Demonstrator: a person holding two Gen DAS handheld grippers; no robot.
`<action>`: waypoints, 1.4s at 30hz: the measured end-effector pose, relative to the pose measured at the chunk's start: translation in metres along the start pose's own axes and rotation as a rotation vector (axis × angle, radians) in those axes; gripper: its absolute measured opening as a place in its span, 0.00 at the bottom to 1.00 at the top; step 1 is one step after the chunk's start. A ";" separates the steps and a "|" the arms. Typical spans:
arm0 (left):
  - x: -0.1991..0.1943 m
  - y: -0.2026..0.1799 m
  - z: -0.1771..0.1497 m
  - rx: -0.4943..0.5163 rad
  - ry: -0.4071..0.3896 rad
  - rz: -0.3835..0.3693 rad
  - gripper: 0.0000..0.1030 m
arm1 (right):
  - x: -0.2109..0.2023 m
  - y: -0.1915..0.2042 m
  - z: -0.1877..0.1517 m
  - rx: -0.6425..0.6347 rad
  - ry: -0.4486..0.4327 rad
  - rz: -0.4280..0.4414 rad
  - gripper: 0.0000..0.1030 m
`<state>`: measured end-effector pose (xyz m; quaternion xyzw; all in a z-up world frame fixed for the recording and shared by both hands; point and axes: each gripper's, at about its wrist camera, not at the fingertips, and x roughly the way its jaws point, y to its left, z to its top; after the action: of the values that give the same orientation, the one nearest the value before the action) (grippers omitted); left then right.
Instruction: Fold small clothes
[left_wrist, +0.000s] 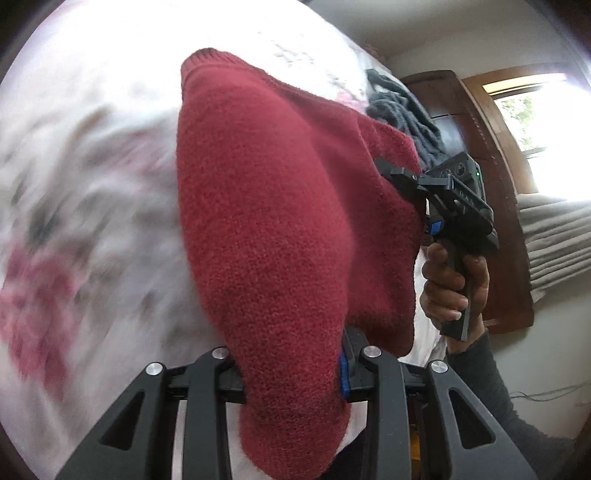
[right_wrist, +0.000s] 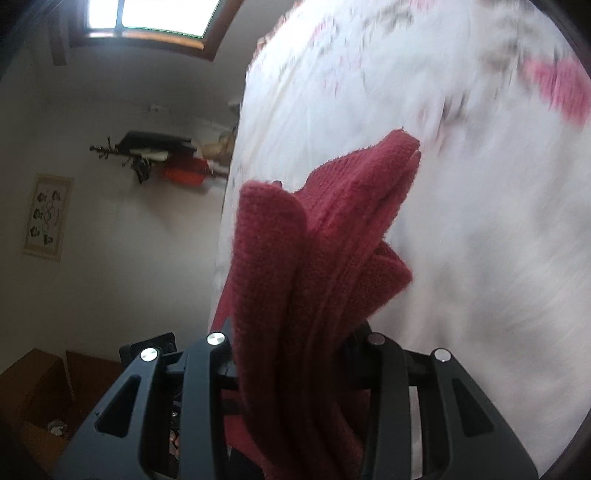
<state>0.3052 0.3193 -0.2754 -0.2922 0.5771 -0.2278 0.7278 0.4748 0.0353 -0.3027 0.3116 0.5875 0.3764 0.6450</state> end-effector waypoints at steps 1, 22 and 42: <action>-0.001 0.012 -0.011 -0.015 0.005 0.008 0.31 | 0.012 -0.002 -0.008 0.011 0.025 -0.004 0.33; -0.003 0.019 -0.085 0.021 -0.109 0.083 0.73 | 0.004 0.003 -0.077 -0.077 -0.047 -0.317 0.31; 0.021 0.041 0.076 -0.040 -0.093 0.028 0.73 | 0.016 -0.018 -0.055 -0.153 -0.036 -0.353 0.13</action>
<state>0.3841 0.3476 -0.3062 -0.3091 0.5511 -0.1920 0.7509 0.4228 0.0373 -0.3324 0.1606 0.5912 0.2953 0.7331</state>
